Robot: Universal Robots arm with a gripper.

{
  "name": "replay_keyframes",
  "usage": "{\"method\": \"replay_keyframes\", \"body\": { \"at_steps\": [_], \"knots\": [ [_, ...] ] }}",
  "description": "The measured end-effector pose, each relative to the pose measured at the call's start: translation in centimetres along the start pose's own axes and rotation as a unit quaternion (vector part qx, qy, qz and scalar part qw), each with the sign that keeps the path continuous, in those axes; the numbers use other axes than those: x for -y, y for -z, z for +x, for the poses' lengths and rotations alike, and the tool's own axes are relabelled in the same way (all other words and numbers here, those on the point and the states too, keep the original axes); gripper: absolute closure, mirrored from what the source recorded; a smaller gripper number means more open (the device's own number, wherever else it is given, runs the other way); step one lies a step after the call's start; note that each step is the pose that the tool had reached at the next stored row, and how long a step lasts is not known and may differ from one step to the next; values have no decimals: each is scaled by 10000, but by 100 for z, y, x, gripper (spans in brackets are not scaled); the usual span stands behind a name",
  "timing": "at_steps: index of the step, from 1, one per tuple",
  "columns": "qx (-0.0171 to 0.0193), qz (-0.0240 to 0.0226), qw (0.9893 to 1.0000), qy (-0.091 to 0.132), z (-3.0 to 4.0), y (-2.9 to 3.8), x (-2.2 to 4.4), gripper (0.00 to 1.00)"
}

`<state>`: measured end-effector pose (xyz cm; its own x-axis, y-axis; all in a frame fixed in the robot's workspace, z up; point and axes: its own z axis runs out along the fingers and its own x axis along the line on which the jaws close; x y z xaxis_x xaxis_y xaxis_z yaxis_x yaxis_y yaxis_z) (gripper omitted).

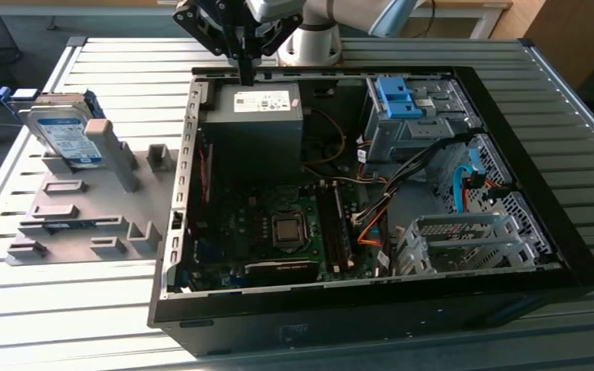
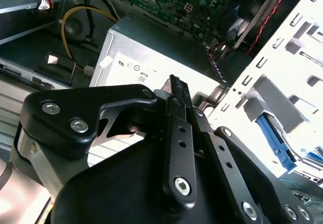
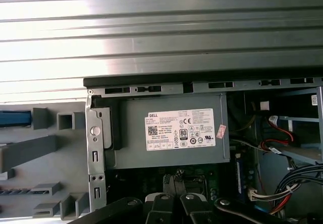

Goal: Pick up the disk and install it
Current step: 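Reach for the disk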

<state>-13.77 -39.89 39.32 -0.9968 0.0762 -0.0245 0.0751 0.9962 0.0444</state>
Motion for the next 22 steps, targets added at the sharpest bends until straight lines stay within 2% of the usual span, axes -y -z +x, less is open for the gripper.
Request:
{"method": "replay_keyframes", "body": {
  "at_steps": [22],
  "knots": [
    [0,0,10000,0,97,-1,8,89]
  ]
}}
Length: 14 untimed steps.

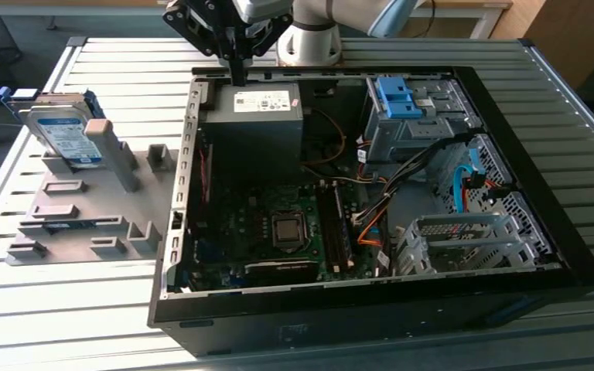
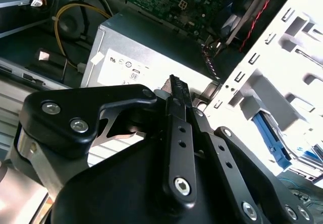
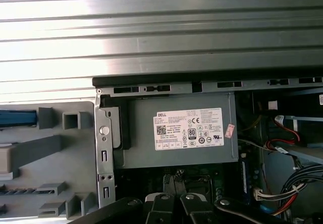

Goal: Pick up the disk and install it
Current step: 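Reach for the disk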

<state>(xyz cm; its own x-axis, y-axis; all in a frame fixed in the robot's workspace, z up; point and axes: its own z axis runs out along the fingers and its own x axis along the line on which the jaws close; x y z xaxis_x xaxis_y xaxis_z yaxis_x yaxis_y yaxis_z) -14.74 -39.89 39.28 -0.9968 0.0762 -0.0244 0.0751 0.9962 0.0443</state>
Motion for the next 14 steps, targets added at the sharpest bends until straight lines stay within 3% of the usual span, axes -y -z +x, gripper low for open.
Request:
{"method": "replay_keyframes", "body": {
  "at_steps": [14],
  "knots": [
    [0,0,10000,0,75,-2,6,89]
  ]
}}
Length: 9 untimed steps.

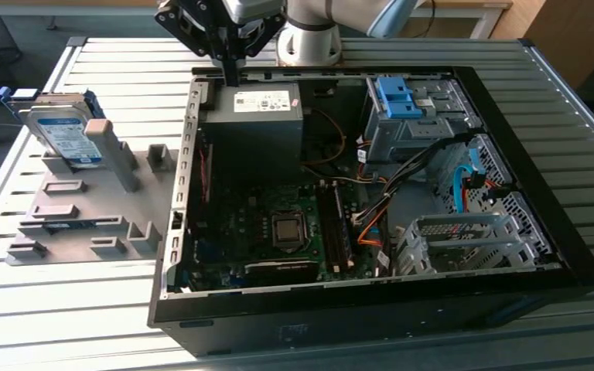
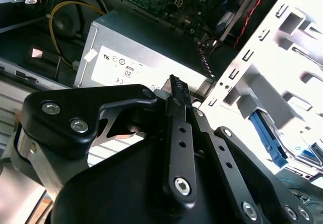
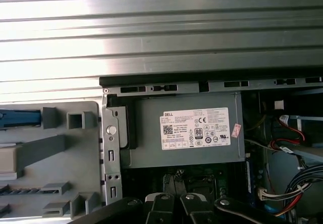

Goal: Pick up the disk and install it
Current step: 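Reach for the disk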

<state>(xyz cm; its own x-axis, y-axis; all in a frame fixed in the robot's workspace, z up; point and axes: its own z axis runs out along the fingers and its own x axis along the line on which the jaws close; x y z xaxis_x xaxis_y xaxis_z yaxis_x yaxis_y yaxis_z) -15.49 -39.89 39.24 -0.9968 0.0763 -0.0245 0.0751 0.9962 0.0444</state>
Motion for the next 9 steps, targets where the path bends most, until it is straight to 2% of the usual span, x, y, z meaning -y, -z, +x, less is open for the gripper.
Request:
{"method": "replay_keyframes", "body": {
  "at_steps": [9],
  "knots": [
    [0,0,10000,0,59,-3,5,89]
  ]
}}
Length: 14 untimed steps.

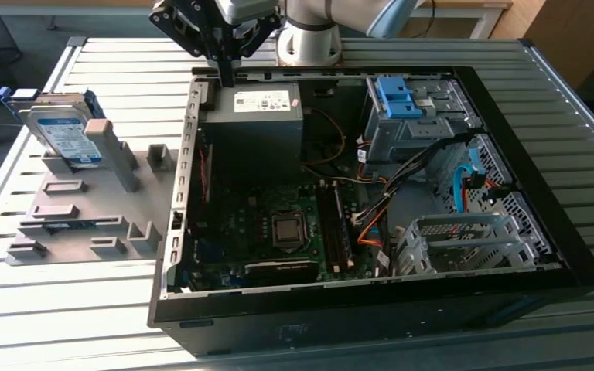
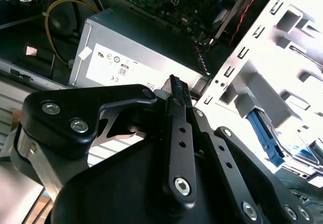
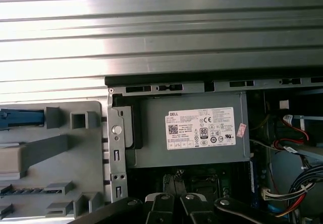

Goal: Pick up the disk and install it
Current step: 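Reach for the disk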

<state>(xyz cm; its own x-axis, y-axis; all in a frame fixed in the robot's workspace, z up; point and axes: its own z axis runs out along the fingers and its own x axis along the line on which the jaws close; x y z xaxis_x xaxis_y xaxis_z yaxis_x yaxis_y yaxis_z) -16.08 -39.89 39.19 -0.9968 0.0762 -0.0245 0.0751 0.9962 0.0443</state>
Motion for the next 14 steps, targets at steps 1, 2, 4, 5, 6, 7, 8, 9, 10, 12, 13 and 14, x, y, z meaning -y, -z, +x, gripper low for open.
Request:
{"method": "replay_keyframes", "body": {
  "at_steps": [1,2,4,5,6,7,8,9,10,12,13,14],
  "knots": [
    [0,0,10000,0,9,0,1,89],
    [0,0,10000,0,18,0,1,89],
    [0,0,10000,0,38,-1,3,89],
    [0,0,10000,0,50,-2,4,89],
    [0,0,10000,-1,62,-2,5,89],
    [0,0,10000,0,72,-3,5,89],
    [0,-1,10000,0,78,-4,6,89],
    [0,0,10000,0,86,-4,7,89],
    [0,0,10000,0,93,-4,7,89],
    [0,1,10000,1,95,-5,7,89],
    [0,0,10000,0,98,-6,7,89],
    [0,0,10000,0,101,-7,7,89]
  ]
}}
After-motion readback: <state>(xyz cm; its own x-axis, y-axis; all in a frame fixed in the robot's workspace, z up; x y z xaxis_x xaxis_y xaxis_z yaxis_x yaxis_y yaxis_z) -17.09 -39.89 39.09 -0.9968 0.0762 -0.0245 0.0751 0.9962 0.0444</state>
